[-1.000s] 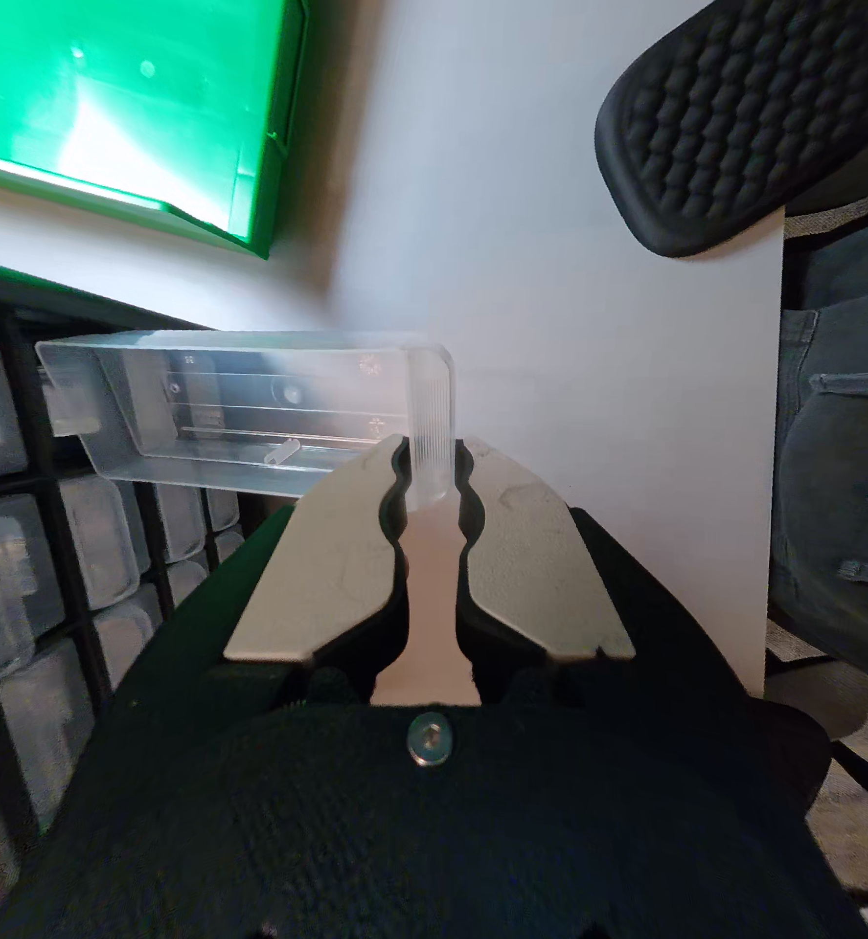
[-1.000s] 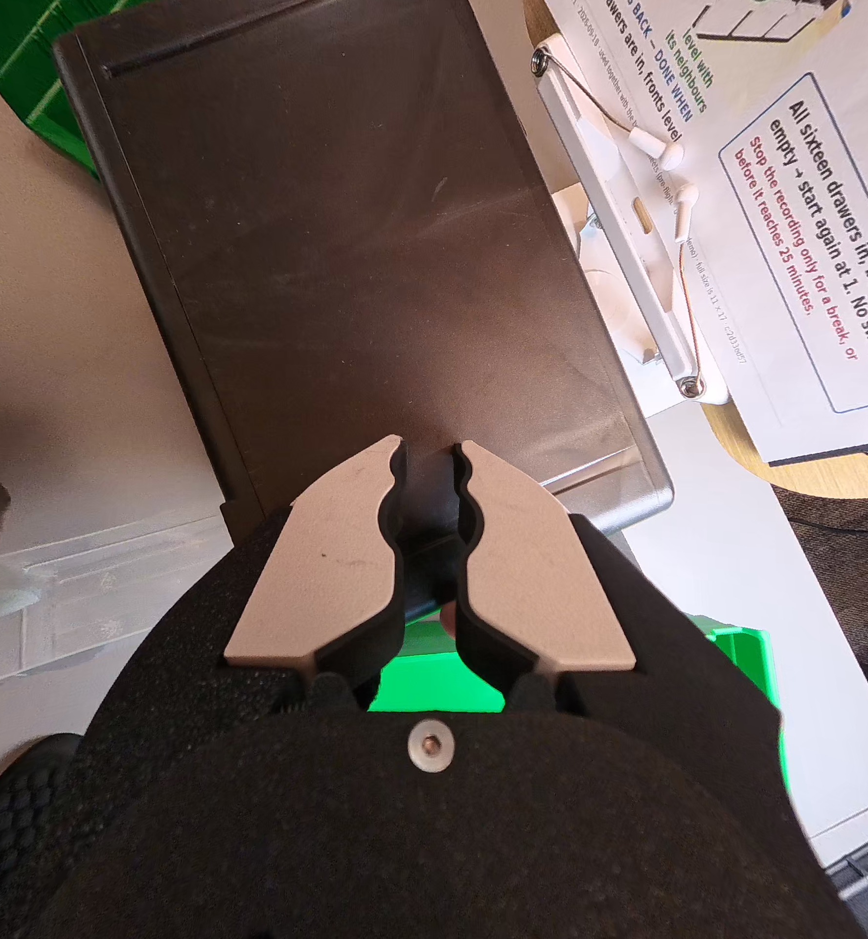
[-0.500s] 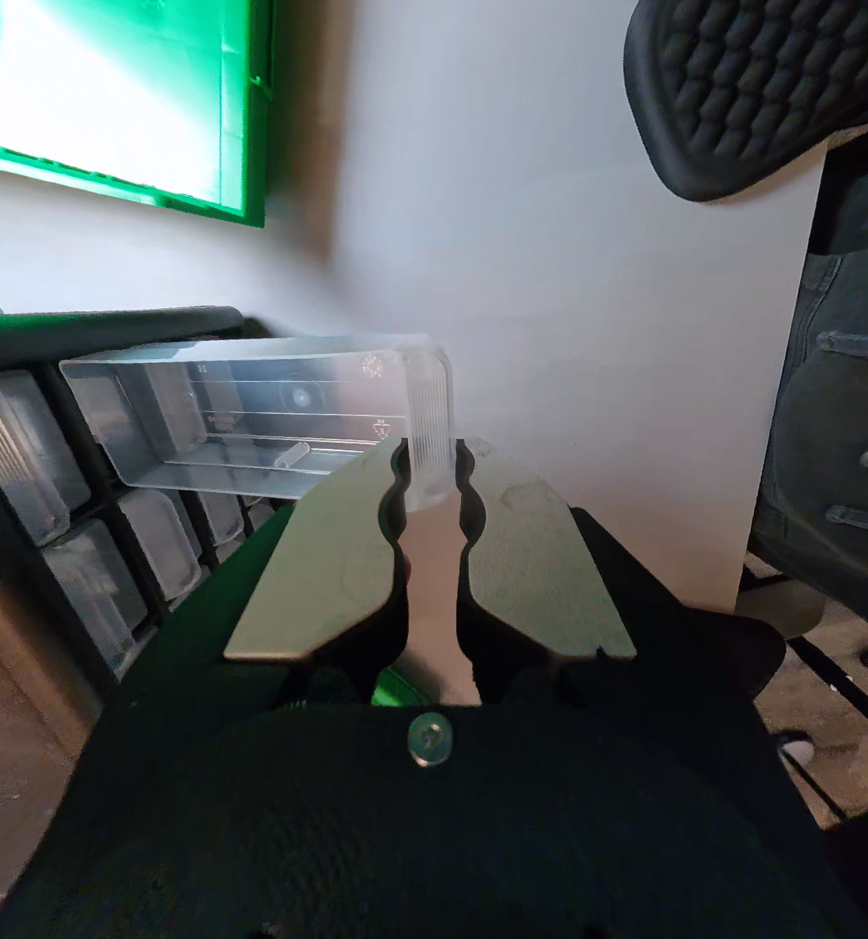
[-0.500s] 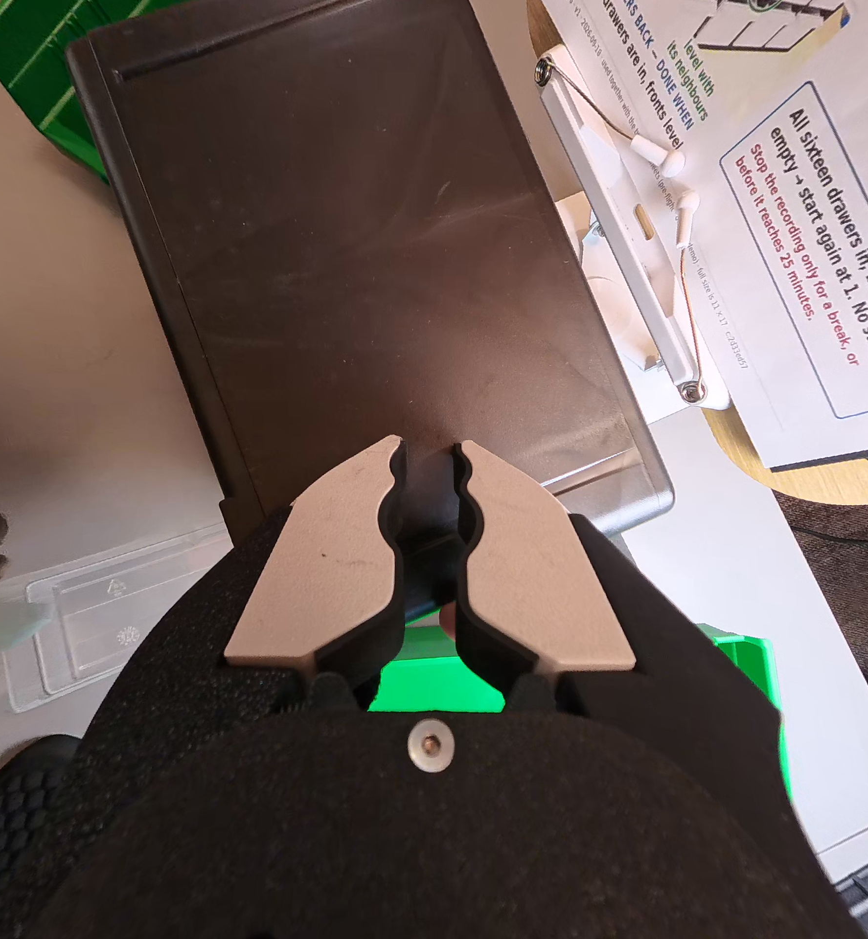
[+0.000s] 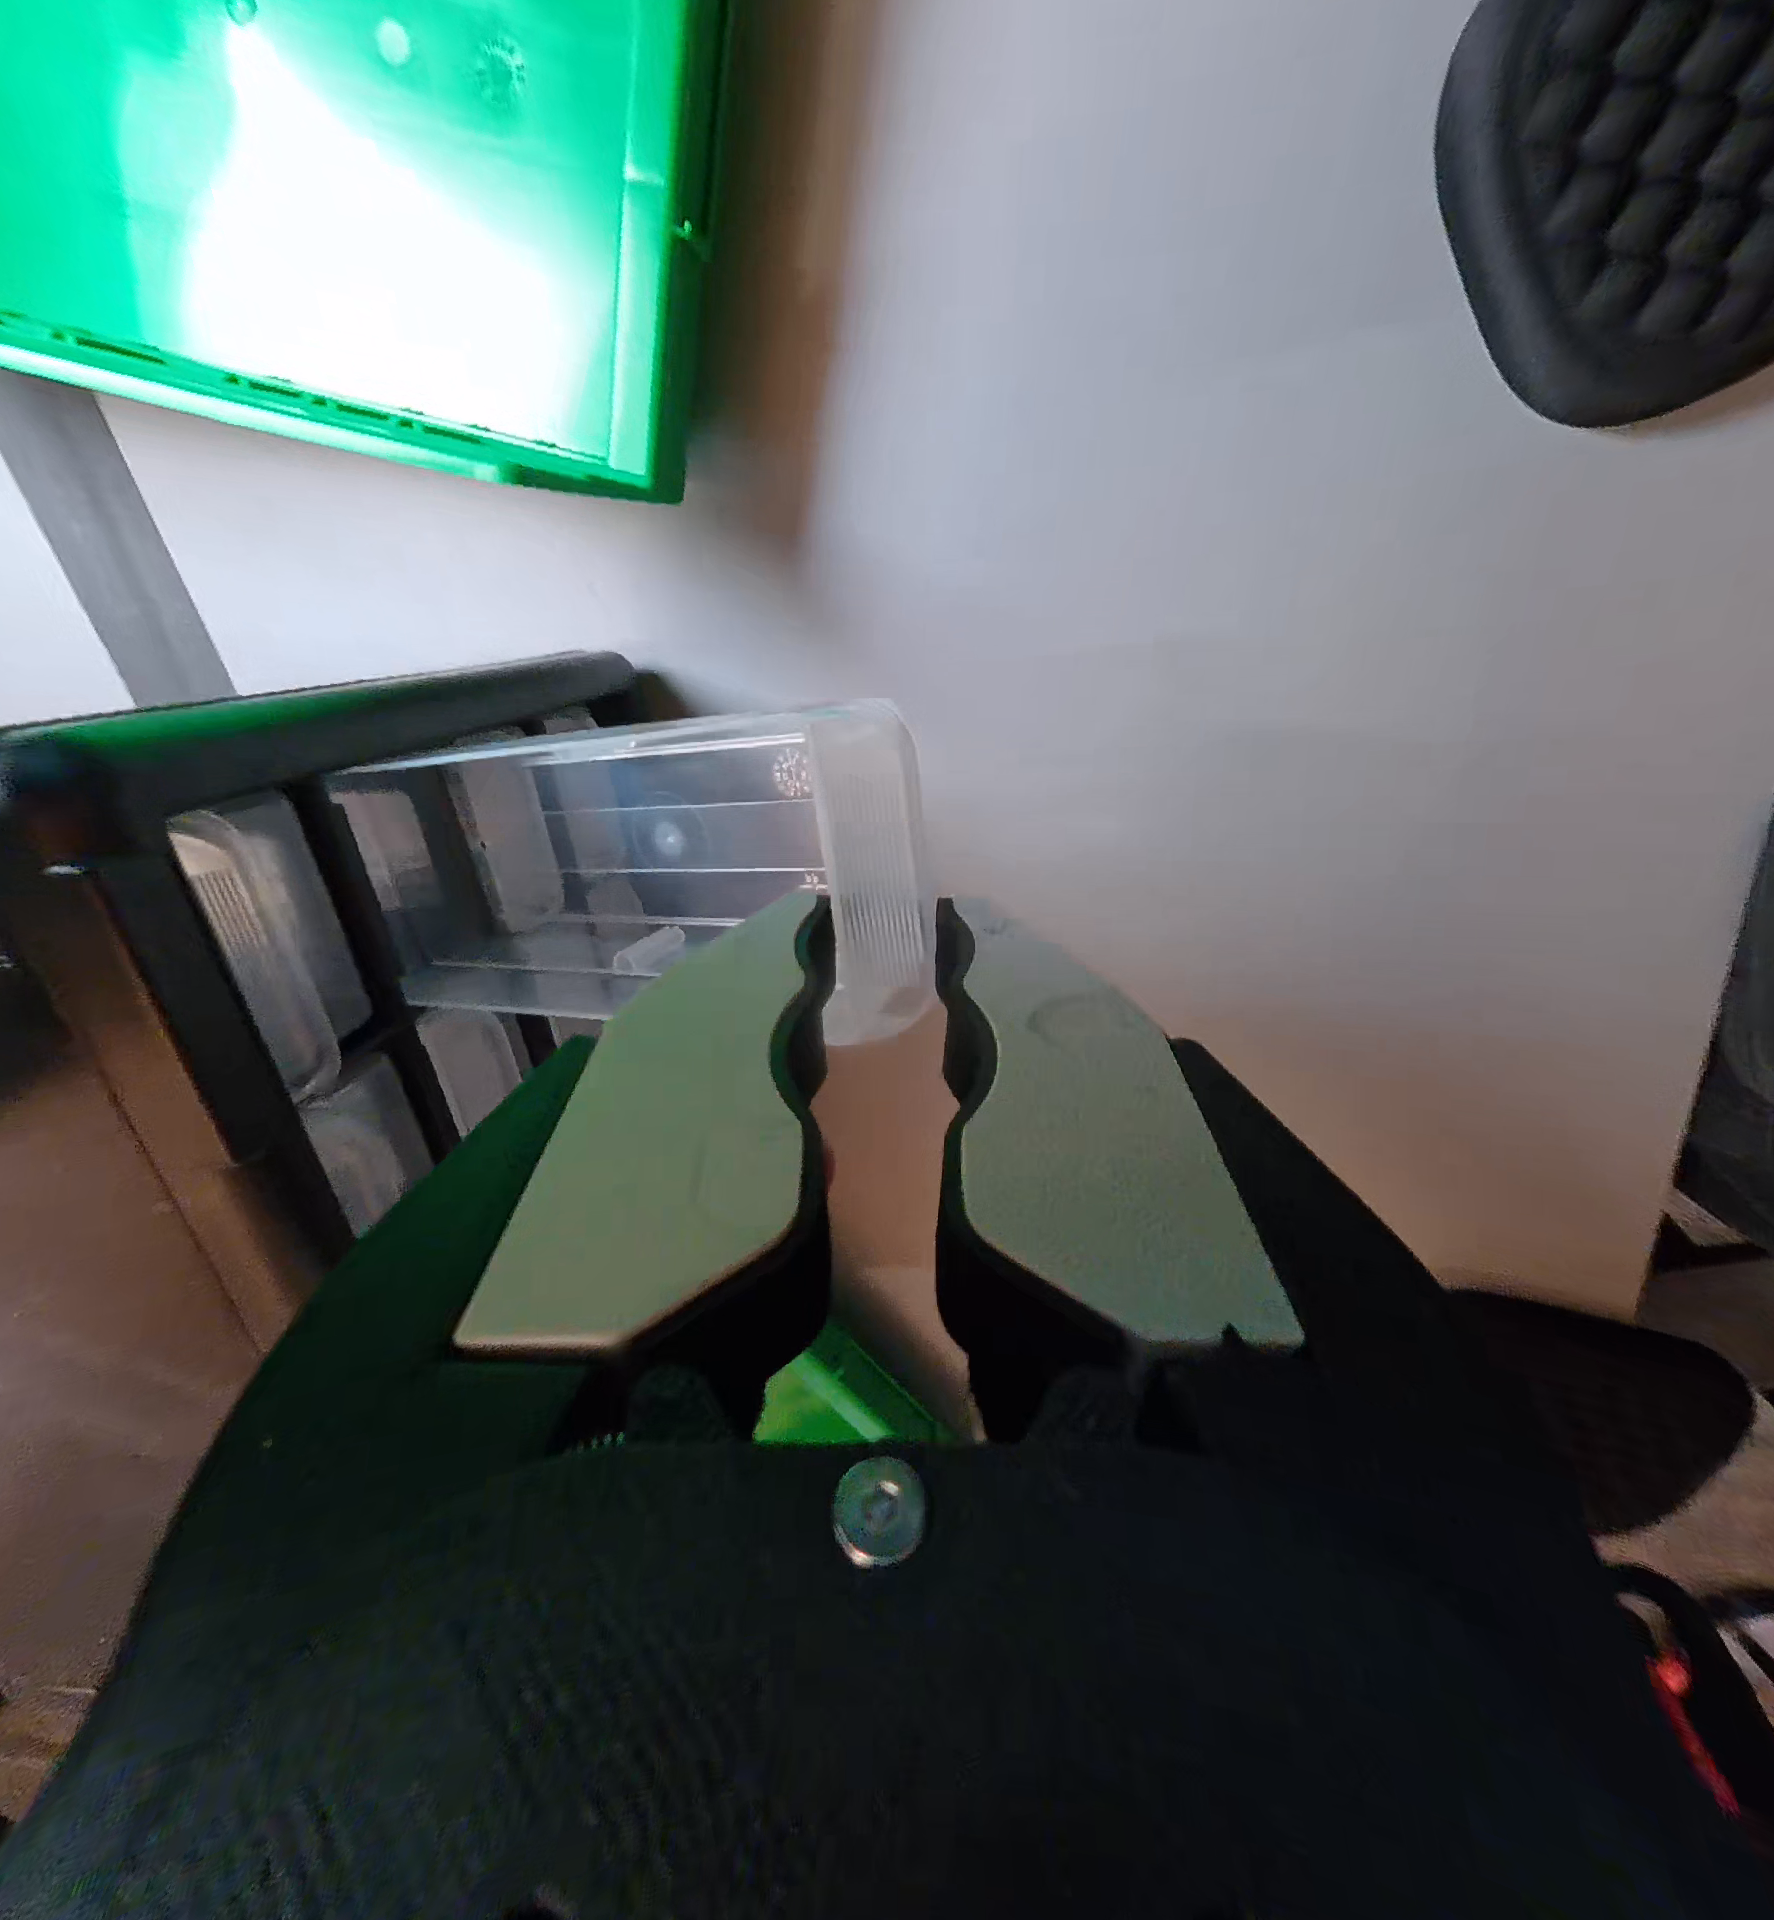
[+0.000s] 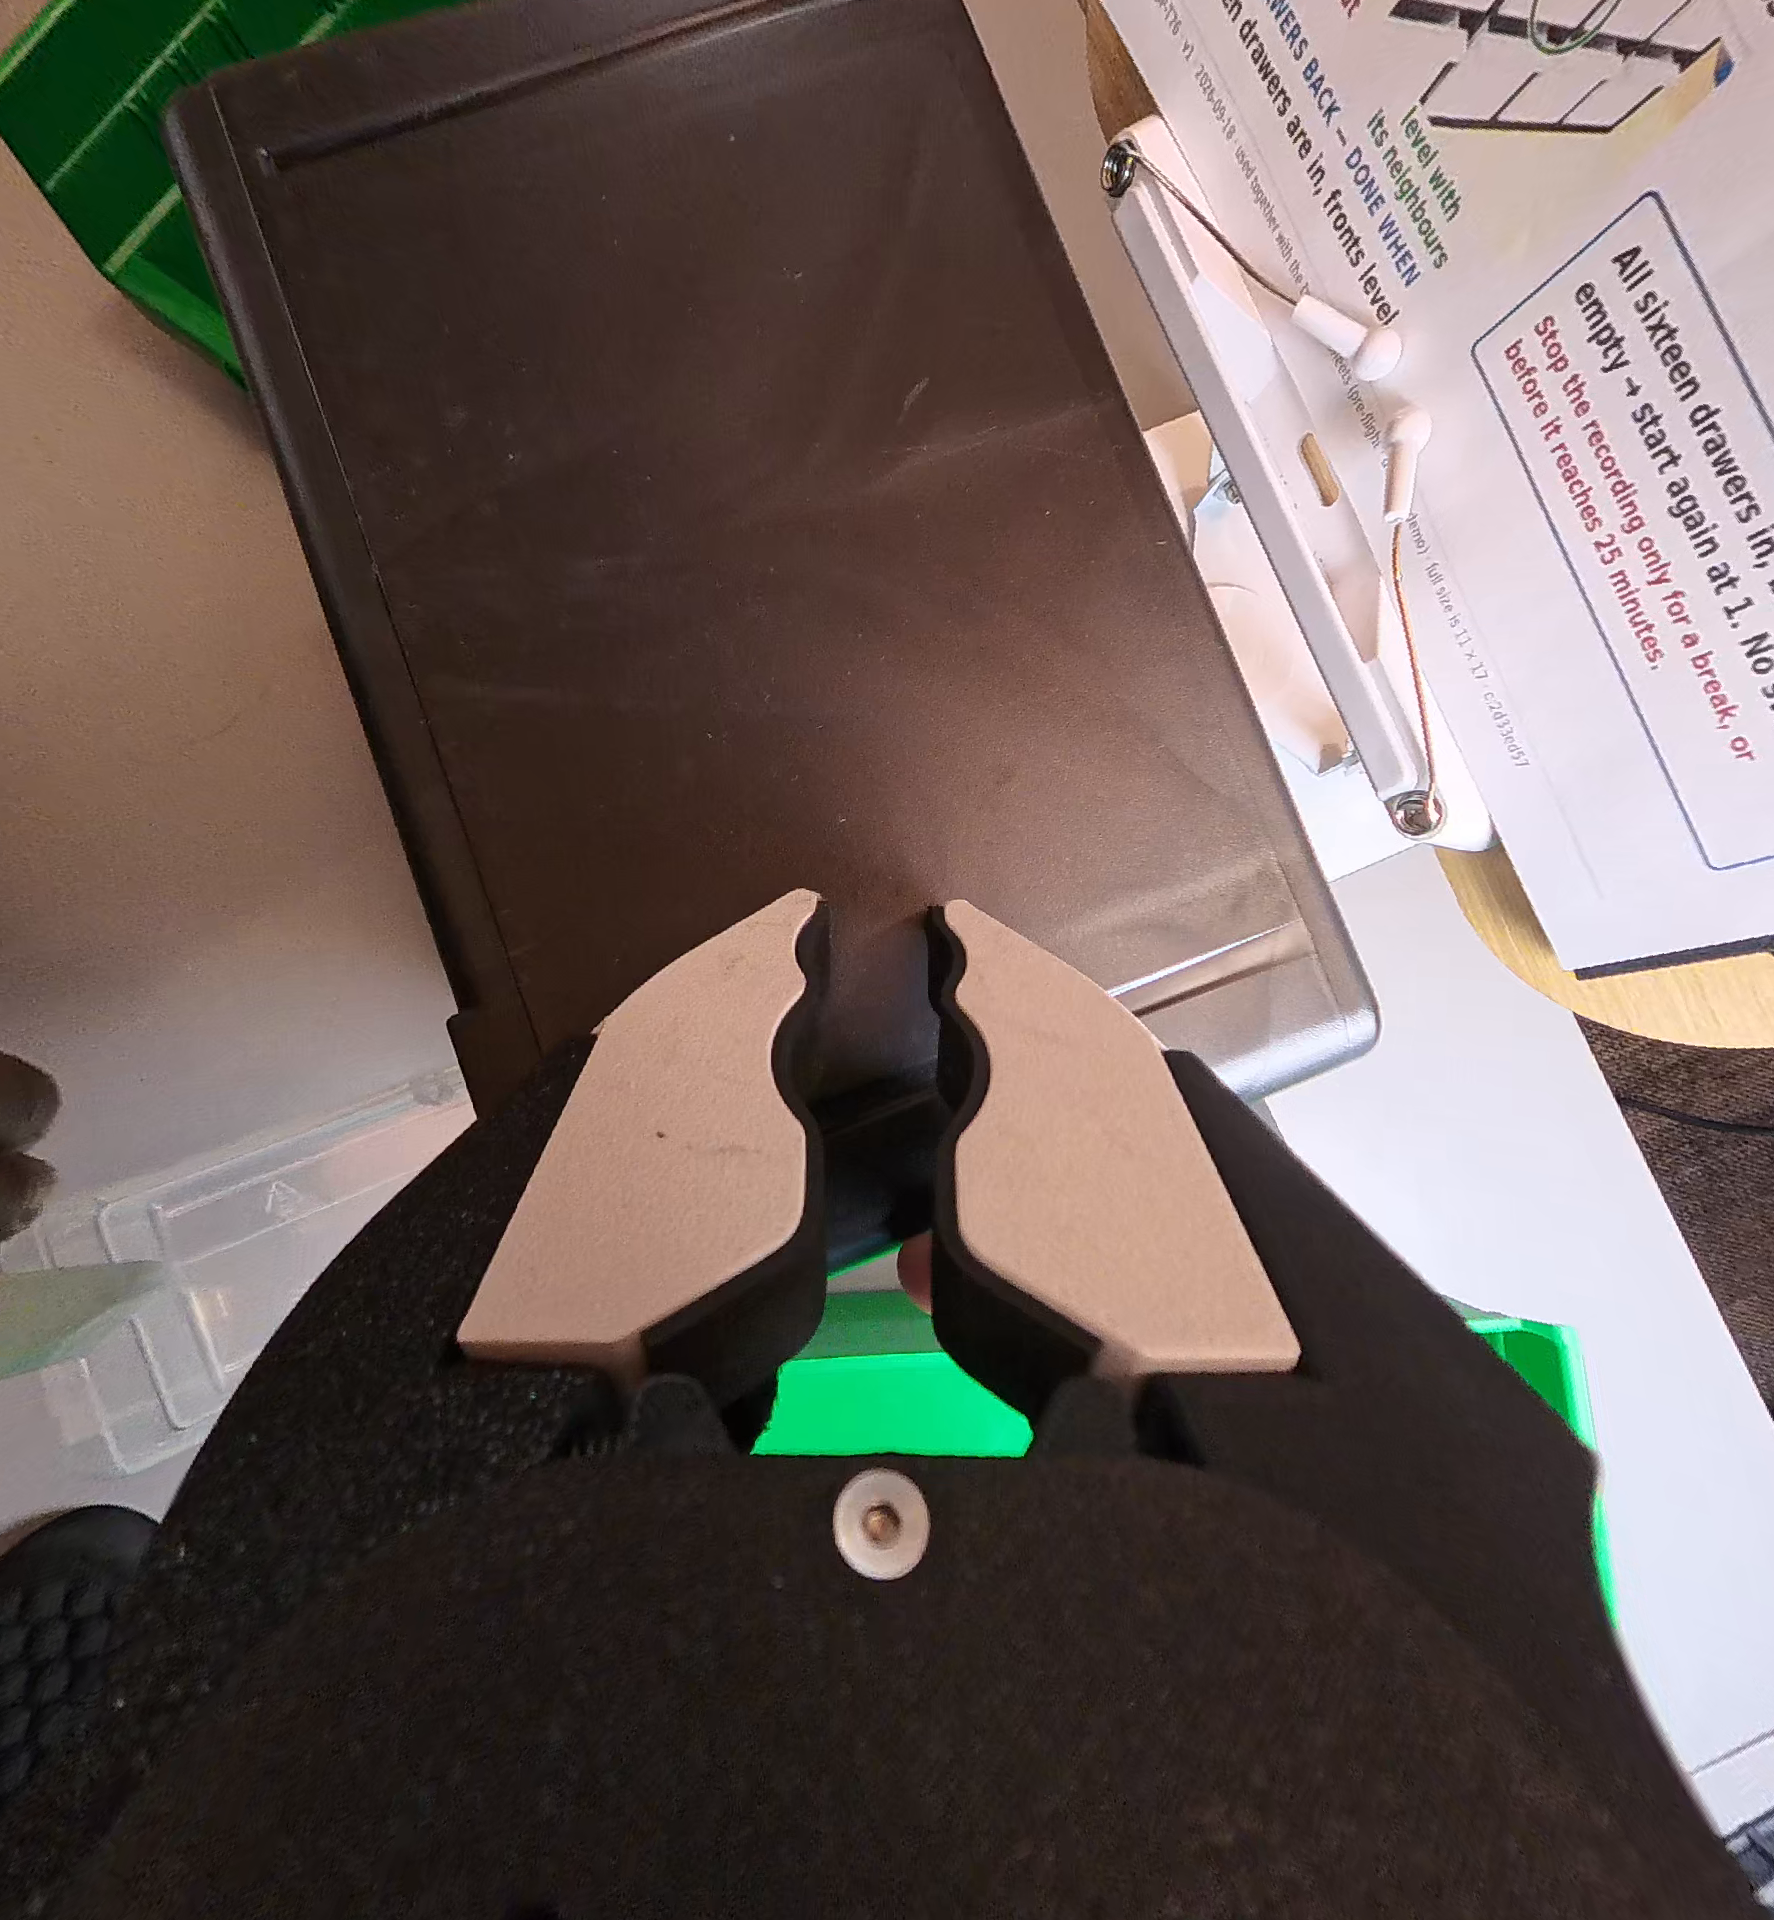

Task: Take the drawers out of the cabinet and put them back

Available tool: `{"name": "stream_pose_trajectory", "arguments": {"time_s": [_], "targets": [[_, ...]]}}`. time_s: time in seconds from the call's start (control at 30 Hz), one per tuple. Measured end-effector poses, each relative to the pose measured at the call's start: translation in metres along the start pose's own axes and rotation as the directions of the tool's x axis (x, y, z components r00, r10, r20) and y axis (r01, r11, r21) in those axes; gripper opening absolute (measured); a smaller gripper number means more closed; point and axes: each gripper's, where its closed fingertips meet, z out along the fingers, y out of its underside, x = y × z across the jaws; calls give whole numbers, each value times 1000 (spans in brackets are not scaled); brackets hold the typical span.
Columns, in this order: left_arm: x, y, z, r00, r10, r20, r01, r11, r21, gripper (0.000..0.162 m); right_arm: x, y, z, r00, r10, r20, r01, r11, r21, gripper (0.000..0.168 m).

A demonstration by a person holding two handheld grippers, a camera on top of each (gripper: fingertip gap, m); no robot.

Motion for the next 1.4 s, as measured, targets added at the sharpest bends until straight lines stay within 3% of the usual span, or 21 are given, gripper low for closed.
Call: {"name": "stream_pose_trajectory", "arguments": {"time_s": [0.03,0.23,0.4,0.53,0.7,0.83,0.97,1.2,1.3,1.4], "targets": [[1,-1,2,1000,7,23,-7,1000,15,18,0,0,0,1000,-2,0,2,1000,0,17],[-1,8,19,976,87,201,-93,995,22,19,-1,0,0,1000,-10,-7,10,1000,-1,18],[-30,22,42,945,49,324,-57,998,16,17,-1,0,0,1000,-8,-4,8,1000,-10,18],[-62,16,42,919,-61,389,12,992,127,19,-1,-1,1,1000,-11,-11,11,1000,-22,18],[-83,12,29,849,-176,499,32,958,284,36,-1,-1,1,1000,-9,-12,9,1000,-17,18],[-69,4,9,834,-306,459,38,862,506,24,-1,-1,1,1000,-12,-7,12,1000,-16,18],[-45,3,24,883,-402,241,181,767,615,0,-1,-1,1,1000,-12,-1,12,1000,-13,18],[-93,15,48,723,-659,207,351,609,712,0,-2,-1,1,1000,-10,-15,10,1000,-10,18],[-100,11,51,702,-698,140,383,536,752,0,-1,-1,1,1000,-7,-14,7,1000,-7,18],[-102,7,55,683,-713,159,364,521,772,0,-1,-1,1,1000,-7,-11,7,1000,-7,18]]}}
